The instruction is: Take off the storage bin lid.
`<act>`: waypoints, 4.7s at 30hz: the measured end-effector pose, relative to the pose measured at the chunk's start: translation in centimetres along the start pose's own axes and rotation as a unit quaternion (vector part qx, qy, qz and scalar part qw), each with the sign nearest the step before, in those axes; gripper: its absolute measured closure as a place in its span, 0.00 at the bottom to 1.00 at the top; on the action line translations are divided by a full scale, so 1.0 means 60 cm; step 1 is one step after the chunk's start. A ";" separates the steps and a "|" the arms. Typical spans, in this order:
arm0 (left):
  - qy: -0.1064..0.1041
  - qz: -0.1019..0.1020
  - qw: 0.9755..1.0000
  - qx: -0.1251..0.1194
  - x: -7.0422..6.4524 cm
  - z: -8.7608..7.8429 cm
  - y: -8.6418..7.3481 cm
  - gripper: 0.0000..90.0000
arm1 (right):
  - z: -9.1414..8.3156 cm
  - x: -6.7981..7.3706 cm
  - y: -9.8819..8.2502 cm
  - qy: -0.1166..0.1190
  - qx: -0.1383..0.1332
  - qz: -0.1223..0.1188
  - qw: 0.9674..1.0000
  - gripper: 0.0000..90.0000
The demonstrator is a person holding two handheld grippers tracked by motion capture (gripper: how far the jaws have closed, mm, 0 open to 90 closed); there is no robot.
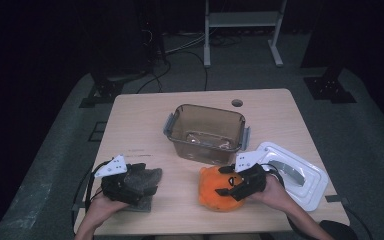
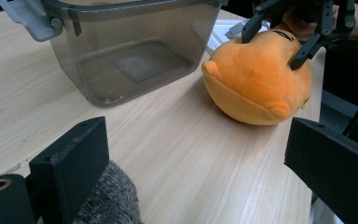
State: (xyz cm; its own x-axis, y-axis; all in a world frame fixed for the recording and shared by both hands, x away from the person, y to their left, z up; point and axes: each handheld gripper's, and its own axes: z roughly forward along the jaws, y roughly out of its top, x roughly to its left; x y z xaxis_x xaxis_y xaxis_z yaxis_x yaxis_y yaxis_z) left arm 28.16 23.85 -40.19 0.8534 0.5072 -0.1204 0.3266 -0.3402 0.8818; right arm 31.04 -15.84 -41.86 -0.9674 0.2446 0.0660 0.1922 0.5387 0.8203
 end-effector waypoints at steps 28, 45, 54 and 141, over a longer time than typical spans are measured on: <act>0.005 -0.006 1.000 -0.002 0.004 -0.002 -0.003 0.06 | 0.009 0.024 0.008 -0.013 0.031 -0.023 0.999 0.75; 0.015 -0.011 1.000 -0.004 0.011 -0.012 -0.009 0.06 | 0.004 0.014 0.030 0.024 0.026 0.021 0.999 0.77; 0.016 -0.017 1.000 -0.005 0.016 -0.017 -0.015 0.06 | -0.022 0.034 0.068 0.050 -0.002 0.023 0.998 0.77; 0.006 -0.005 1.000 0.003 0.011 -0.007 -0.013 0.06 | -0.029 -0.179 0.275 -0.081 -0.038 0.050 0.995 0.74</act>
State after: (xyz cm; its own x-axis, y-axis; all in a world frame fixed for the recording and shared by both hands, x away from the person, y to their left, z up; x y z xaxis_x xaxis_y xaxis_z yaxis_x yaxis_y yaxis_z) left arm 28.26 24.80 -40.77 0.8454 0.5198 -0.1230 0.3373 -0.3409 0.8775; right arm 44.30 -11.00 -28.05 -0.9036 0.4240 0.0617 0.2667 0.4439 0.8555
